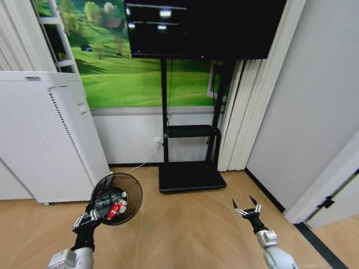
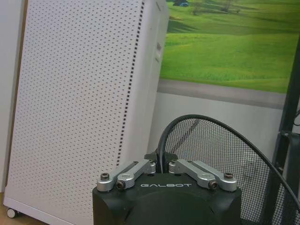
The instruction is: Pick up the trash bin and place the garbage on the floor into it.
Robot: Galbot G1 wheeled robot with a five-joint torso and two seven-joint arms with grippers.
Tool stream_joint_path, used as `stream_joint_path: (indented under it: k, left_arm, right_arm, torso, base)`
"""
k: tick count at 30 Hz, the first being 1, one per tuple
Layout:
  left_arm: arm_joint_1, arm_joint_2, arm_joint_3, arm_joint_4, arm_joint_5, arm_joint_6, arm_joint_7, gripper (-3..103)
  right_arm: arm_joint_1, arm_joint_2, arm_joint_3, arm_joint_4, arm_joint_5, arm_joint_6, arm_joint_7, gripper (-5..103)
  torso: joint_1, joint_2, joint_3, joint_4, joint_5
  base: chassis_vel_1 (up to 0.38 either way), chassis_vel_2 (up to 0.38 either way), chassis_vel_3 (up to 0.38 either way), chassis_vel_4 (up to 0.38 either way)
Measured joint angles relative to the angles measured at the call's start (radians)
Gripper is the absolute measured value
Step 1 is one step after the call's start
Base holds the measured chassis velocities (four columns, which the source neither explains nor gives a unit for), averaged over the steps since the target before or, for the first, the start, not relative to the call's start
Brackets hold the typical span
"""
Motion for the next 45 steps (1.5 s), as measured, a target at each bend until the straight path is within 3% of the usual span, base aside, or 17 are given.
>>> stream_joint_path:
  k: [12,17,22,33,39,44,45]
  left_arm:
    - [0.022,0.001,0.001,0.031,-0.030,-0.005,-0.012,6]
    - [0.128,-0.049,0.068,0.053,-0.063,0.026,-0.069,6]
    - [0.167,-0.060,0.067,0.098,-0.110,0.032,-0.091,6]
    - [0.170,0.012,-0.090,0.271,-0.359,0.062,-0.107,6]
    - [0.142,0.037,-0.143,0.314,-0.406,0.079,-0.112,6]
    - [0.141,0.035,-0.149,0.311,-0.411,0.092,-0.116,6]
    - [0.150,0.021,-0.137,0.302,-0.396,0.098,-0.116,10]
  right_arm:
    - [0.000,0.016,0.012,-0.025,-0.006,0.065,-0.022,100]
    - [0.022,0.020,0.011,-0.071,-0.022,0.067,-0.004,100]
    - [0.028,0.021,0.002,-0.099,-0.022,0.065,-0.001,100]
    - [0.046,0.026,-0.008,-0.159,0.010,0.075,-0.008,100]
    - [0.062,0.032,-0.022,-0.178,0.015,0.085,-0.018,100]
    - [0.064,0.034,-0.025,-0.176,0.017,0.086,-0.019,100]
    - [0.066,0.032,-0.025,-0.175,0.024,0.086,-0.020,100]
  torso:
    - [0.000,0.000,0.000,0.0002,0.0004]
    - [0.000,0.000,0.000,-0.0002,0.0001]
    - [0.000,0.000,0.000,-0.0004,0.0005]
    - [0.000,0.000,0.000,-0.0002,0.0000]
    - [0.000,0.000,0.000,-0.0003,0.0000]
    - [0.000,0.000,0.000,-0.0003,0.0001]
    - [0.000,0.000,0.000,-0.0003,0.0004]
  base:
    - [0.252,0.266,-0.234,-0.252]
    - [0.027,0.028,-0.045,-0.035]
    - [-0.078,-0.080,0.057,0.071]
    - [-0.010,-0.008,0.008,0.007]
    - [0.000,0.000,0.000,0.000]
    - [0.000,0.000,0.000,0.000]
    - [0.000,0.000,0.000,0.000]
